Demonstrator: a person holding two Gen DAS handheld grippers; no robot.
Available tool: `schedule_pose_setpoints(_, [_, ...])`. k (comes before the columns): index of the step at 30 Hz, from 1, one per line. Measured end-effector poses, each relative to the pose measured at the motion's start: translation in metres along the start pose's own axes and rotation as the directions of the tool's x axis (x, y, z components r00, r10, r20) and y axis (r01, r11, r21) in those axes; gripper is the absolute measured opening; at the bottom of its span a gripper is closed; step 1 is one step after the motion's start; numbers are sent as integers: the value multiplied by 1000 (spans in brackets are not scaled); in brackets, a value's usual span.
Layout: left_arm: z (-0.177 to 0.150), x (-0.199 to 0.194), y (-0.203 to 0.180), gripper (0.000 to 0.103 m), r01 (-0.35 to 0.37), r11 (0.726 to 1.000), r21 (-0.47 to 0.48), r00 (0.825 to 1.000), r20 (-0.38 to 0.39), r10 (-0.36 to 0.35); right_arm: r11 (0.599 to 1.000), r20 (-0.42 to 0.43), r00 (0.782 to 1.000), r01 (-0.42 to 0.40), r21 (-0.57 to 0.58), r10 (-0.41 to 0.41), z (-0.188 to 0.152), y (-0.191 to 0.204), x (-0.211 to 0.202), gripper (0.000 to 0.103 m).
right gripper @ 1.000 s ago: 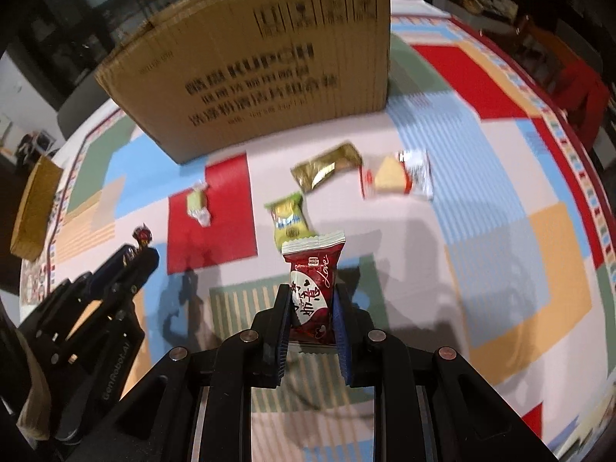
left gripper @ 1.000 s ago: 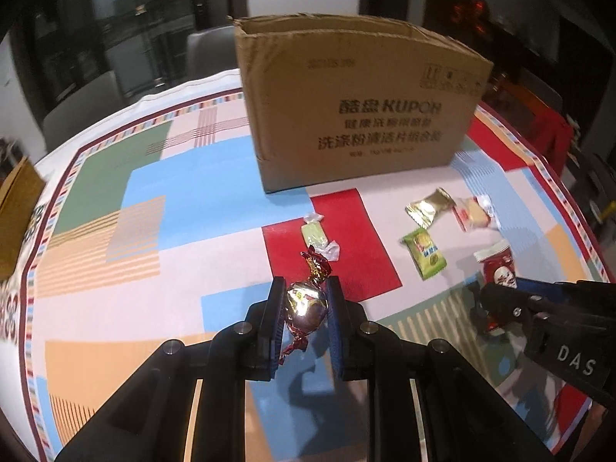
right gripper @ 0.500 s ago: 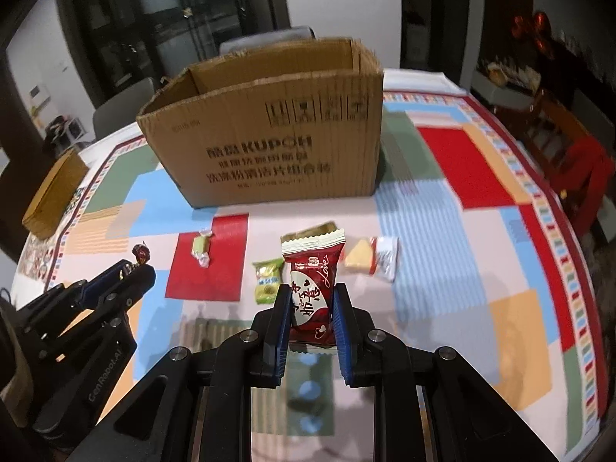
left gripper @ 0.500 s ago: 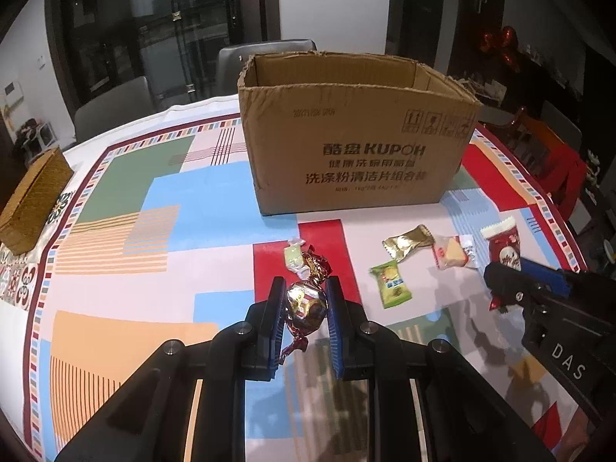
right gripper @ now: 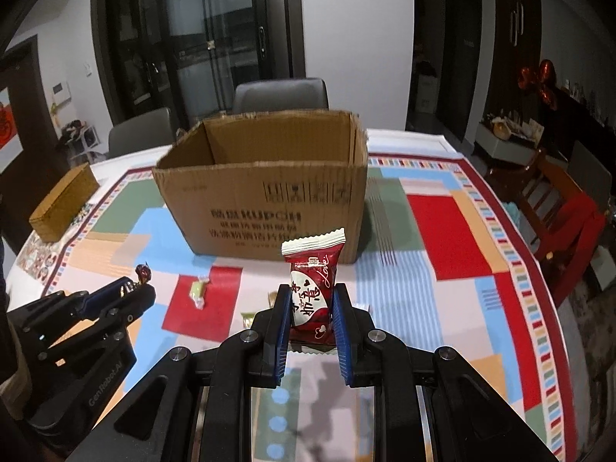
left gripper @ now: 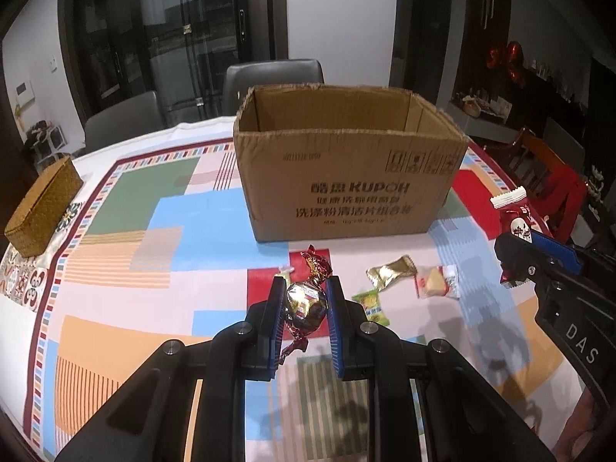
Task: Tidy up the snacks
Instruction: 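Carry the red bar and gold chocolate over the cardboard box with both tools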
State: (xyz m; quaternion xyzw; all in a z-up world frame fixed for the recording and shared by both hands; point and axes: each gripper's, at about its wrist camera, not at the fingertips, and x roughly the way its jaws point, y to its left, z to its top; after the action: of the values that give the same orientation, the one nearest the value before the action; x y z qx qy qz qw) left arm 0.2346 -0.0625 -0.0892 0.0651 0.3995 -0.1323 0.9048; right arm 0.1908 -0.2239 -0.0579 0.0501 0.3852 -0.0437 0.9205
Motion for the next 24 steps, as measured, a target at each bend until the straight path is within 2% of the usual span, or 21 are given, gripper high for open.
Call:
schedule_pose_setpoints(15, [41,-24,-6,21,-3,1000,12,995,99,2,999,128,992,-16,-33,20,40,-7,-27,22])
schedule_pose_setpoints(24, [72,-32,-7,21,-10,1000,21,987,162,7,997,210,977,-12,-82,29,66,-6,-33,22])
